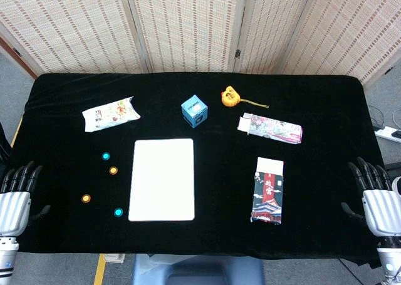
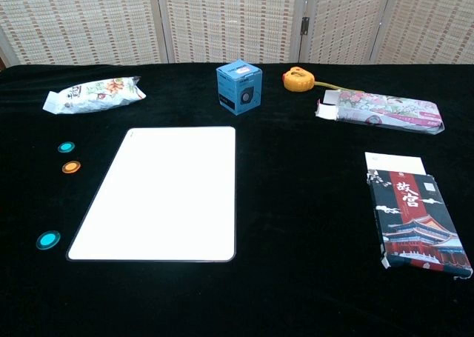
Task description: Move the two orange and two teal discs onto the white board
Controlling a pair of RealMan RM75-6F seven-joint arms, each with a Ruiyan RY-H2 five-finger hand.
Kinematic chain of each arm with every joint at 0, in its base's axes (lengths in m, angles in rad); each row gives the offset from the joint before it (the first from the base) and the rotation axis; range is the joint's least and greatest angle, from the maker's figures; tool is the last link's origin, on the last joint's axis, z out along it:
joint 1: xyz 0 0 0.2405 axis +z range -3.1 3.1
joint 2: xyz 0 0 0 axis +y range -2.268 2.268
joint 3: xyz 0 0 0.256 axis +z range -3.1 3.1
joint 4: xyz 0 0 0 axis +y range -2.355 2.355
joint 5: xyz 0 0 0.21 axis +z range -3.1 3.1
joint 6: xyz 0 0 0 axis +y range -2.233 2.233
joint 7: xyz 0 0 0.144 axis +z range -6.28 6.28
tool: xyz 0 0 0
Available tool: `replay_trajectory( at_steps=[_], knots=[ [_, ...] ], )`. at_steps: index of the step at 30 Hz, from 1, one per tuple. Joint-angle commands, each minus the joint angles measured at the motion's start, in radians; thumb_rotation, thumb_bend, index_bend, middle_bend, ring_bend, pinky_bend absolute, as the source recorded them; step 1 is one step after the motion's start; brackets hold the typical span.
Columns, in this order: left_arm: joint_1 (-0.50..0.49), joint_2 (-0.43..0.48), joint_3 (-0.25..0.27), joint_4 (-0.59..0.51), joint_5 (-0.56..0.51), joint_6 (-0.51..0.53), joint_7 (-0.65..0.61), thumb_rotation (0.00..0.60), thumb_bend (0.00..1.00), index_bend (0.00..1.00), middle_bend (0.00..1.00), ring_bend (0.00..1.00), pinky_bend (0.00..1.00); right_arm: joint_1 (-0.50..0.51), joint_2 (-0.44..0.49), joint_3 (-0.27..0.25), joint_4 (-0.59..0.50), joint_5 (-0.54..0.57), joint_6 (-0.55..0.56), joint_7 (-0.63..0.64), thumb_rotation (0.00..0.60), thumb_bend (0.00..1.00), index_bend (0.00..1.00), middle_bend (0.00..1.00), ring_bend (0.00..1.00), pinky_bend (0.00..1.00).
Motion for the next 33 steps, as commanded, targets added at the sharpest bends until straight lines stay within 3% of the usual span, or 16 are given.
replay_trajectory(
  at_steps=[1, 13, 23, 33],
  knots=[
    [-0.002, 0.0, 0.001, 0.001, 0.002, -0.002, 0.002, 0.6, 0.24, 0.06, 0.0, 0.0, 0.0, -0.001, 0.0, 0.001, 0.0, 0.001, 0.001, 0.0, 0.6, 0.27, 0.0, 0.0, 0.0, 0.0],
    [-0.034, 0.025, 0.0, -0.017, 0.037, -0.033, -0.059, 0.6, 0.25, 0.14, 0.01, 0.0, 0.0, -0.005, 0.004, 0.006, 0.003, -0.001, 0.011, 0.008, 0.6, 0.27, 0.0, 0.0, 0.0, 0.0],
    [-0.171, 0.046, -0.044, 0.022, 0.066, -0.175, -0.159, 0.6, 0.28, 0.24, 0.05, 0.0, 0.0, 0.0, 0.017, 0.017, -0.006, -0.002, 0.015, 0.006, 0.6, 0.27, 0.0, 0.0, 0.0, 0.0],
    [-0.325, -0.06, -0.082, 0.169, 0.006, -0.367, -0.185, 0.6, 0.36, 0.37, 0.12, 0.04, 0.0, 0.002, 0.026, 0.019, -0.018, -0.001, 0.014, -0.001, 0.6, 0.27, 0.0, 0.0, 0.0, 0.0]
  ],
)
